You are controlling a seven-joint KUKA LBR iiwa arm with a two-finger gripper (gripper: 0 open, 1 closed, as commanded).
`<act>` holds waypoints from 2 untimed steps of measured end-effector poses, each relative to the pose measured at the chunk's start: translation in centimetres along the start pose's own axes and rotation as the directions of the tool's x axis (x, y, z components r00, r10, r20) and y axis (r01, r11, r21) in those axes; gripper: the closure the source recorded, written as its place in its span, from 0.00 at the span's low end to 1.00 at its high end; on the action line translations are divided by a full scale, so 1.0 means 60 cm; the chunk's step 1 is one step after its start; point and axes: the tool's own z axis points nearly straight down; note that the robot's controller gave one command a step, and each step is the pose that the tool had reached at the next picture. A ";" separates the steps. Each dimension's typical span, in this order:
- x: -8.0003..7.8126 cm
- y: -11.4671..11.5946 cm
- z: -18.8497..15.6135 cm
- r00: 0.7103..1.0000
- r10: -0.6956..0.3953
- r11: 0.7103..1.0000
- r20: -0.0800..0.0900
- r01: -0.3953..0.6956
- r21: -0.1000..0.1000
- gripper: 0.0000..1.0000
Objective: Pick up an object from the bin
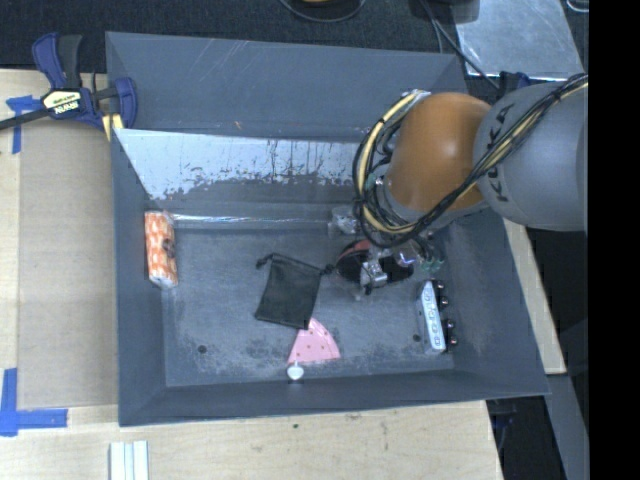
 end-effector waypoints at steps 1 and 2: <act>0.029 0.042 0.032 0.998 0.054 0.999 0.011 -0.054 0.001 1.00; 0.029 0.042 0.032 0.999 0.053 0.999 0.011 -0.053 0.001 1.00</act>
Offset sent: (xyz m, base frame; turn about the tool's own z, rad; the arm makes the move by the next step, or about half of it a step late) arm 0.0000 0.0000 0.0000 0.0000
